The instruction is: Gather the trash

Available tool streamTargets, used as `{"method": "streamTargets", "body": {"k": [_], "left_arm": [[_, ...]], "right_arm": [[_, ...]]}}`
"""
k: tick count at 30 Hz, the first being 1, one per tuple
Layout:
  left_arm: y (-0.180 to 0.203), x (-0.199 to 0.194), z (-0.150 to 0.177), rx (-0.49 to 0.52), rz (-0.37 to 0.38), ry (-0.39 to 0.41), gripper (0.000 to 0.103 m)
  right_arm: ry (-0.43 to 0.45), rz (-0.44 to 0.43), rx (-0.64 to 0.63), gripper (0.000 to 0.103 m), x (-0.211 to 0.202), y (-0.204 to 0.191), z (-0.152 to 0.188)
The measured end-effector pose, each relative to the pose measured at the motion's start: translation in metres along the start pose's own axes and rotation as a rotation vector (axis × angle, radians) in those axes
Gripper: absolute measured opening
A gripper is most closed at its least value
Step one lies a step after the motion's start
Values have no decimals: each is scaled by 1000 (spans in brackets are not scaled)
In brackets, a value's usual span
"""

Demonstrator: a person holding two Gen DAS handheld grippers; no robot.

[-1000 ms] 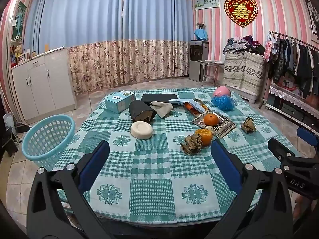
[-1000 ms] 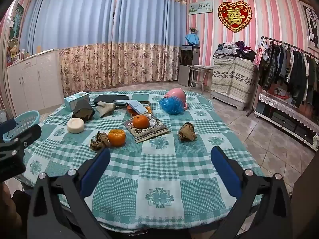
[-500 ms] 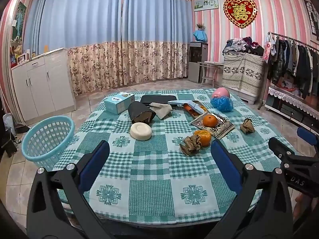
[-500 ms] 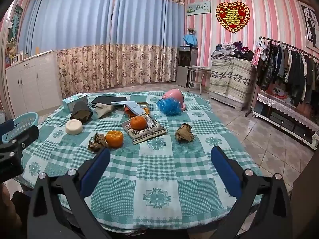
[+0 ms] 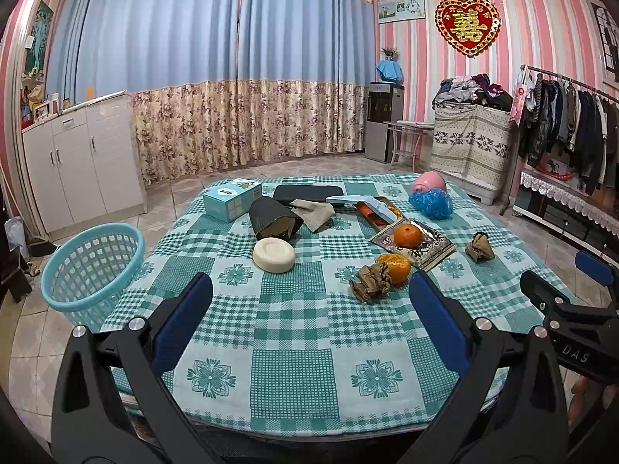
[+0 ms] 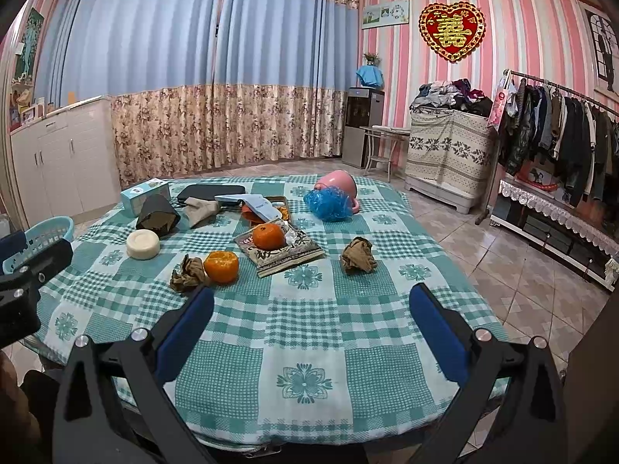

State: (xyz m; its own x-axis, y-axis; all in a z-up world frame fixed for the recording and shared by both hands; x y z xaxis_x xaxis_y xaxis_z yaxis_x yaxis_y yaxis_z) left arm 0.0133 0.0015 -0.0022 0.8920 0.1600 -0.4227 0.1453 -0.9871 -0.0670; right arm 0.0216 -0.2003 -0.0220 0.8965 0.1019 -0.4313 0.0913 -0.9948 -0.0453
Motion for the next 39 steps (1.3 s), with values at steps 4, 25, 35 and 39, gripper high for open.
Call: {"method": "streamTargets", "body": {"k": [4, 25, 35, 39], "left_arm": [[-1, -2, 0, -1, 4, 3, 98], [-1, -2, 0, -2, 5, 4, 98], [-1, -2, 0, -2, 4, 3, 98], [-1, -2, 0, -3, 5, 3, 98]], "right_arm": [[0, 0, 0, 99, 0, 0, 0], [-4, 2, 0, 99, 1, 1, 2], [-4, 2, 0, 99, 2, 1, 2], [-4, 2, 0, 99, 2, 1, 2]]}}
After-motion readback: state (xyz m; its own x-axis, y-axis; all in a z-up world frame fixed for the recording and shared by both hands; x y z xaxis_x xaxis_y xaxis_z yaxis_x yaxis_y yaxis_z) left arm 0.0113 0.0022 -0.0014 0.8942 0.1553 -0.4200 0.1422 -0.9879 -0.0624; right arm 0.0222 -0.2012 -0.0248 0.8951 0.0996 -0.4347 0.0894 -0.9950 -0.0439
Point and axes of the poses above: each gripper's, at about its wrist camera, not at the fingertips, and x roughly the way its jaws point, y to its right, z to its underside, the point moved 2 cm from there along x, roughly the way its jaws point, and after that the axes turned 10 degrees about -z, right-handed, at the moved point
